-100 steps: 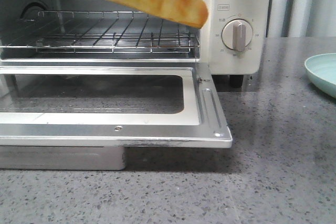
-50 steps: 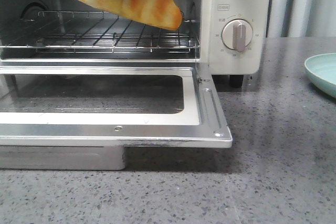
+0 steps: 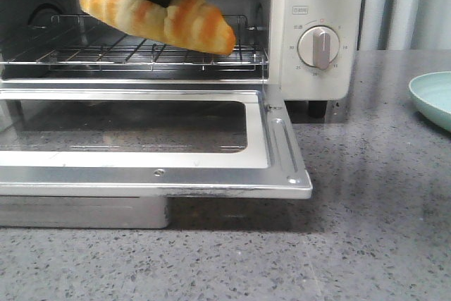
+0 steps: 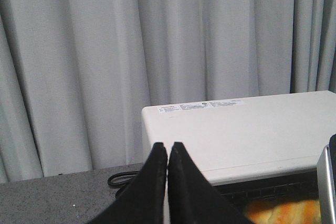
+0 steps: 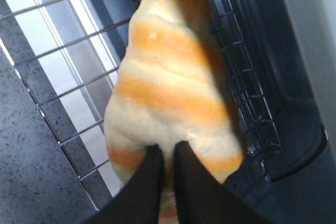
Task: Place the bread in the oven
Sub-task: 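Lower the croissant onto the wire rack and open the right gripper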
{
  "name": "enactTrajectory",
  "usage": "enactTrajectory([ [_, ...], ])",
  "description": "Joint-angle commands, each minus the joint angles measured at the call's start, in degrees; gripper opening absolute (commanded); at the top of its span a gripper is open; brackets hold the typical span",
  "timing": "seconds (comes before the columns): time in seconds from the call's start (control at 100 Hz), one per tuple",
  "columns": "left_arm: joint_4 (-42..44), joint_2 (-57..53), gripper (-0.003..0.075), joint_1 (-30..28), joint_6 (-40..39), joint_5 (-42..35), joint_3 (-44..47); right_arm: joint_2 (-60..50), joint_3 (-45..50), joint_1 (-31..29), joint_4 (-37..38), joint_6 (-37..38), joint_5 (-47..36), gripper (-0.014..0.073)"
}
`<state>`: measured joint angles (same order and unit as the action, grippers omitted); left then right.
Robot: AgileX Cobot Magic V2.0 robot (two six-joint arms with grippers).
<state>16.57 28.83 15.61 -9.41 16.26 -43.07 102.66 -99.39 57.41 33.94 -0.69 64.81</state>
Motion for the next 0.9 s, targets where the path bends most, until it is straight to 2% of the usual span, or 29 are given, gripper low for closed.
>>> enactTrajectory([
  [0.0, 0.24, -0.41, -0.0022, -0.11, -0.43, -3.08, -1.95, -2.79, -2.19, 0.02, 3.46, -0.39, -3.07, 0.0109],
  [0.1, 0.24, -1.04, -0.0022, -0.11, -0.43, -2.84, -1.95, -2.79, -2.19, 0.02, 3.46, -0.39, -3.69, 0.0276],
  [0.2, 0.24, -1.98, -0.0022, -0.11, -0.43, -0.52, -1.95, -2.79, -2.19, 0.02, 4.08, -0.39, -3.58, 0.0352],
  [0.46, 0.45, -7.26, -0.0022, -0.11, -0.43, 5.18, -1.69, -2.90, -5.36, 1.22, 4.30, -0.39, -1.72, 0.0349],
  [0.67, 0.21, -12.85, -0.0022, -0.11, -0.43, 9.42, -1.21, -3.01, -7.58, 5.20, 4.30, -0.39, 1.18, 0.0349],
  [0.89, -1.46, -18.31, -0.0022, -0.11, -0.43, 9.71, 3.82, -3.14, -7.58, 9.86, 4.30, 0.38, 6.24, 0.0349],
])
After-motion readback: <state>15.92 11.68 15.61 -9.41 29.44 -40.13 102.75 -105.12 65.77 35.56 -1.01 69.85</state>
